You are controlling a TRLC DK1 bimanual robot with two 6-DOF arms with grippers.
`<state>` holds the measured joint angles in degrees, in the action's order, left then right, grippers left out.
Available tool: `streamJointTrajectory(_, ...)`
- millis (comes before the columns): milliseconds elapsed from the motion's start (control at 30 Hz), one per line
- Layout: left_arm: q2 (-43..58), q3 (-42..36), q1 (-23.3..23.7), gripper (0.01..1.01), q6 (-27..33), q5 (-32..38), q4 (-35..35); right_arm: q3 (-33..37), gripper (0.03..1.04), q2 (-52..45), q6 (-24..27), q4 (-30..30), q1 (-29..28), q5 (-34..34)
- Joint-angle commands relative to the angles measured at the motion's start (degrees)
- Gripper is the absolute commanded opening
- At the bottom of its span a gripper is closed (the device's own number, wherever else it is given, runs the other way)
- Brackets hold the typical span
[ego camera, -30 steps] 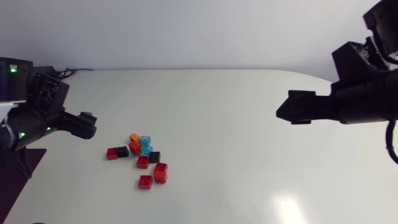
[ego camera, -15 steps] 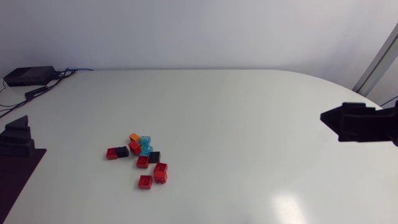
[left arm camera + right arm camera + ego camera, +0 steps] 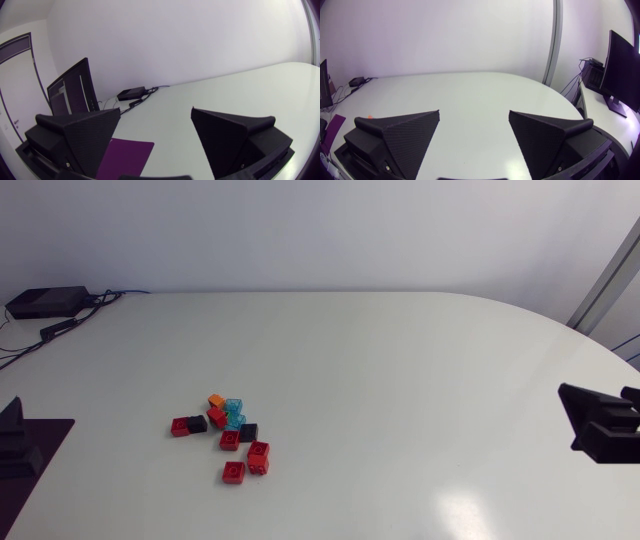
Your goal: Sort duplo bricks by size, large to the right and small to the left
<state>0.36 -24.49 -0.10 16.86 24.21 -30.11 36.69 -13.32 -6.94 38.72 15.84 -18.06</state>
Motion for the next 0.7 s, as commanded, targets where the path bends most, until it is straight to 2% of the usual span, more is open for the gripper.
streamJointTrajectory(0, -1.06, 2.96, -0.43, 0.982, 0.28, -0.39, 3.13, -6.01, 1.0, 4.01, 4.39, -4.97, -1.42, -0.48)
streamJointTrajectory(67, -1.06, 4.54, -1.84, 0.982, 0.54, -0.48, 6.64, -9.88, 1.0, 6.64, 6.94, -10.42, -2.21, -0.66)
streamJointTrajectory(667, -0.64, 16.55, -0.67, 0.982, -9.94, -14.77, 20.77, -26.02, 1.0, 10.66, 6.94, -27.46, -10.42, 10.62)
